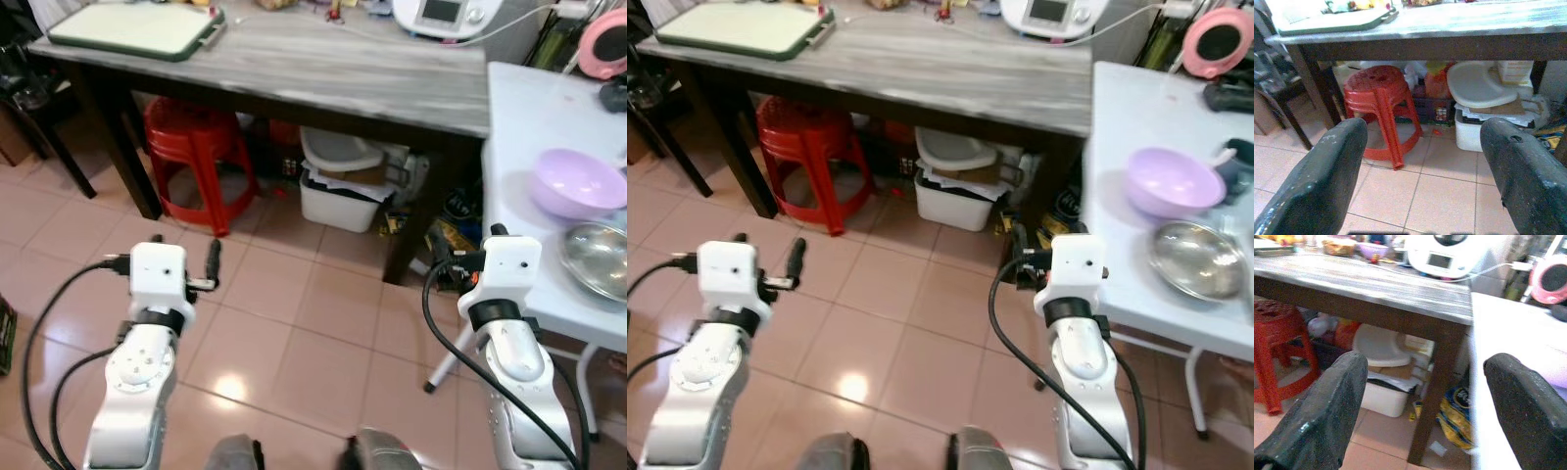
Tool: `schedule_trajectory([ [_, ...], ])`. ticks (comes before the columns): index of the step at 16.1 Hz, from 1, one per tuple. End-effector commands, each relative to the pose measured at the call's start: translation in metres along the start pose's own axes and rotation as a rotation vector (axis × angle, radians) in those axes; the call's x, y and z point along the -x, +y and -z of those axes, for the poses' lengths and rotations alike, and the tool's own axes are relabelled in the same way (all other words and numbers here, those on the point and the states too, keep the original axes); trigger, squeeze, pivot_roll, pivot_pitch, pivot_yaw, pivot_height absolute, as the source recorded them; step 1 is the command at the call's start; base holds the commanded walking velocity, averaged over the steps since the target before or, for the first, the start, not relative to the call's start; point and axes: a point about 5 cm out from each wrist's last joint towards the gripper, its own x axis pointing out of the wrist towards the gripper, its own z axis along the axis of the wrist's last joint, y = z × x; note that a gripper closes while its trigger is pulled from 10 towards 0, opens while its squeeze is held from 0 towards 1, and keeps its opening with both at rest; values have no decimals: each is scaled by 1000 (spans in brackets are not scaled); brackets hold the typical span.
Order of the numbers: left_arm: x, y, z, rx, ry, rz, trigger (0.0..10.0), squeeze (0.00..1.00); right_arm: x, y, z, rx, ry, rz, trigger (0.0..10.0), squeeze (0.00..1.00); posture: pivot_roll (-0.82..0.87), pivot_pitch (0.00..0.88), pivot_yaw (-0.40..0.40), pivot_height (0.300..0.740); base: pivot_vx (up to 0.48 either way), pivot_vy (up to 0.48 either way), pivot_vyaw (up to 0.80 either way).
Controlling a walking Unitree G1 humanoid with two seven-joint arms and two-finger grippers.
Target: Setting the table
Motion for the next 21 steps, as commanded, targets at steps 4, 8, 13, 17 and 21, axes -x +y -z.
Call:
schedule_trajectory([
  [4, 1, -1, -6, -60, -29, -28, 10000, 0, -1, -11, -9, 21, -16, 33, 10000, 0, -5, 127, 21, 740, 0, 0, -800],
  [8, 1, 0, -6, -29, -14, -27, 10000, 0, -5, -5, -11, -14, -20, 19, 10000, 0, -1, 132, 15, 740, 0, 0, -713],
  [13, 0, -6, -6, -18, -14, 6, 10000, 0, -6, 2, -16, -52, -32, -43, 10000, 0, -7, 128, 10, 740, 108, -324, 0],
  [17, -1, -9, -8, 1, -18, 11, 10000, 0, -8, 2, -17, -51, -36, -54, 10000, 0, -11, 126, 6, 740, 142, -400, 0],
  [21, -2, -6, -7, 46, -4, -4, 10000, 0, -12, 5, -21, -53, -53, -72, 10000, 0, -8, 137, 3, 740, 365, 0, 0],
])
